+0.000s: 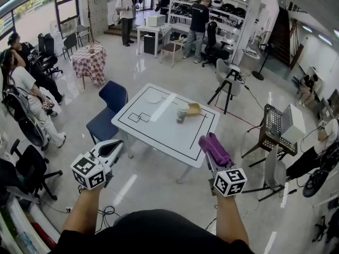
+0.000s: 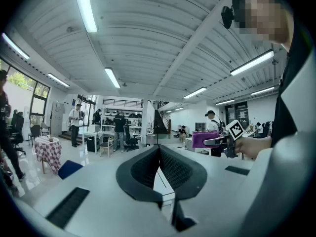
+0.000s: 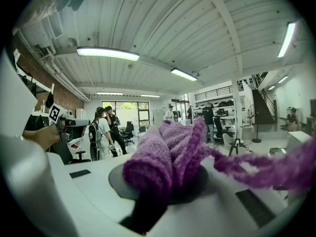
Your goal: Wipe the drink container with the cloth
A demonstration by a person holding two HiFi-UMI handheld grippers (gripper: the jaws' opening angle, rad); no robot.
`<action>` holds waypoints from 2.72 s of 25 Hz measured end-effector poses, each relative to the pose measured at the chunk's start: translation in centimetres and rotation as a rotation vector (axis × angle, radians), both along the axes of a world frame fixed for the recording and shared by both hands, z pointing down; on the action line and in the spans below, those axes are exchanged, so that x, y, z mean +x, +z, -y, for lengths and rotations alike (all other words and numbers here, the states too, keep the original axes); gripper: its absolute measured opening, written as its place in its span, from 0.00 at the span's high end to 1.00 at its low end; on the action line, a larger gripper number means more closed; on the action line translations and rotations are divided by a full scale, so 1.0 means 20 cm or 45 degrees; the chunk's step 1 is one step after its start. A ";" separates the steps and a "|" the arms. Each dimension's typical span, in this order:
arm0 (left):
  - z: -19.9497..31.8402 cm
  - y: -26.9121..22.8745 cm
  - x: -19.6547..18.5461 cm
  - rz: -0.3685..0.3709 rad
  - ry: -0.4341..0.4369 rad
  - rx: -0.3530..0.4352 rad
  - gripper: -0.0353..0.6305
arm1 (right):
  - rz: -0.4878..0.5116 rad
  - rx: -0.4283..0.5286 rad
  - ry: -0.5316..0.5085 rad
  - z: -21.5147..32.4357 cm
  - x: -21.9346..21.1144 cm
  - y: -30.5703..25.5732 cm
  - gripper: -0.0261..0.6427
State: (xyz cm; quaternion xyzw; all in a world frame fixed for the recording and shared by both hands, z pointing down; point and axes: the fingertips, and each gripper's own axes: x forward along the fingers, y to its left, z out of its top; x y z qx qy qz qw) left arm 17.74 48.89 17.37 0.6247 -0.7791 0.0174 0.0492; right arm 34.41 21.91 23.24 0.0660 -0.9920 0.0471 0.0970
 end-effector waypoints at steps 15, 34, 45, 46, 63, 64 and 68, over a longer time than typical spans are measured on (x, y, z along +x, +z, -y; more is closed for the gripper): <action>-0.07 0.08 0.01 -0.053 -0.028 -0.040 0.92 | -0.006 -0.065 -0.045 -0.05 -0.03 0.05 0.84; 0.24 0.31 -0.73 -0.143 0.059 -0.101 0.92 | -0.111 -0.088 0.041 0.18 -0.66 0.20 0.84; 0.49 0.29 -1.24 -0.125 0.189 -0.125 0.92 | -0.143 -0.105 0.118 0.27 -1.11 0.19 0.84; 0.50 0.29 -1.28 -0.126 0.201 -0.127 0.92 | -0.143 -0.103 0.124 0.27 -1.15 0.19 0.84; 0.55 0.34 -1.89 -0.112 0.349 -0.143 0.92 | -0.189 -0.098 0.244 0.17 -1.63 0.21 0.84; 0.55 0.33 -1.91 -0.097 0.351 -0.140 0.92 | -0.194 -0.096 0.248 0.16 -1.65 0.21 0.84; 0.54 0.32 -1.98 -0.116 0.348 -0.098 0.92 | -0.230 -0.076 0.244 0.13 -1.70 0.25 0.84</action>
